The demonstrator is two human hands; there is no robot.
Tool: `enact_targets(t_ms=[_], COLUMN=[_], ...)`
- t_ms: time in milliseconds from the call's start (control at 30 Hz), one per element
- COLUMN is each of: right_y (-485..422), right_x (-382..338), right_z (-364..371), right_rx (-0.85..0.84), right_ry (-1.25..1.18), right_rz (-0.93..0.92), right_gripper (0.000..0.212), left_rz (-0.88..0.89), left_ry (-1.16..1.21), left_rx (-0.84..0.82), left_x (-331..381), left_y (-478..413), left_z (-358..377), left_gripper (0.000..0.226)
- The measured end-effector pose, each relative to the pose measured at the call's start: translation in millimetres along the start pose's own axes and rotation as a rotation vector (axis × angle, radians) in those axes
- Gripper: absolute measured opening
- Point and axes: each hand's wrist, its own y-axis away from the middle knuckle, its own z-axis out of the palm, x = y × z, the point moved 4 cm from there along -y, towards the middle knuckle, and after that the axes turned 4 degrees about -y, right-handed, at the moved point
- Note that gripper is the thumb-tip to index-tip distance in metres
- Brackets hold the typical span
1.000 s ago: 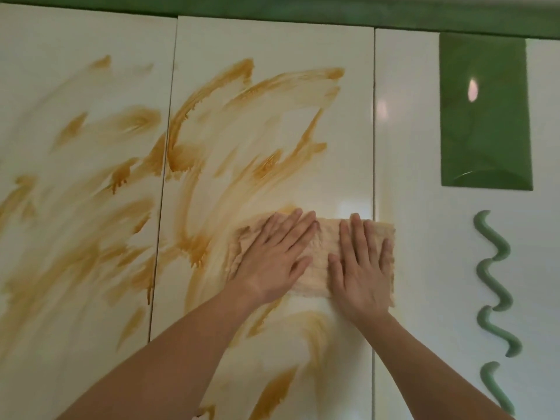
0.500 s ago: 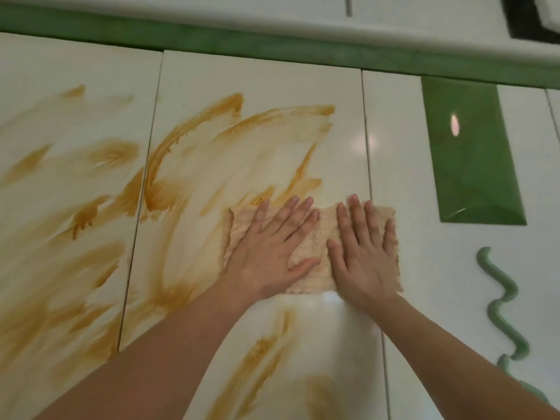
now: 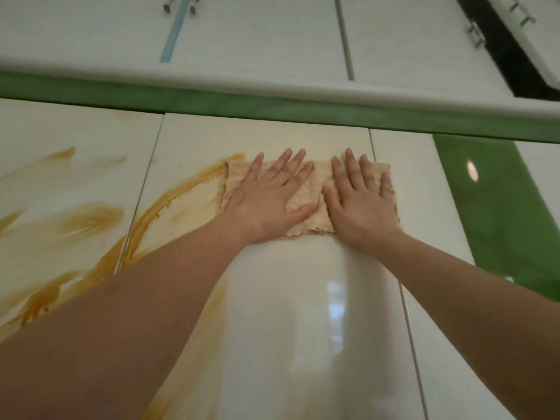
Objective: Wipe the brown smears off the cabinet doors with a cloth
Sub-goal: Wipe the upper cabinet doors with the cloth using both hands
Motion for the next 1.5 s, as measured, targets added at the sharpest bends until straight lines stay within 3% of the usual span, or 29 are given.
enact_targets(t_ms=[333, 633, 1167, 1500], right_y=[-99.4, -90.5, 42.3, 157.2], right_x=[-41.4, -71.0, -166.7, -200.9], right_z=[-6.7, 1.4, 38.5, 65.6], right_rx=[0.030, 0.004, -0.053, -0.089], right_ry=[0.011, 0.035, 0.010, 0.099], right_rz=[-0.022, -0.081, -0.174, -0.258], right_gripper=[0.064, 0.065, 0.065, 0.065], left_rz=[-0.042, -0.071, -0.031, 0.005], left_ry=[-0.017, -0.008, 0.032, 0.061], left_rx=[0.013, 0.007, -0.059, -0.075], left_x=[-76.9, -112.6, -125.5, -89.4], left_y=[-59.9, -25.3, 144.5, 245.9], left_z=[-10.9, -6.4, 1.4, 8.1], left_gripper=[0.078, 0.076, 0.074, 0.073])
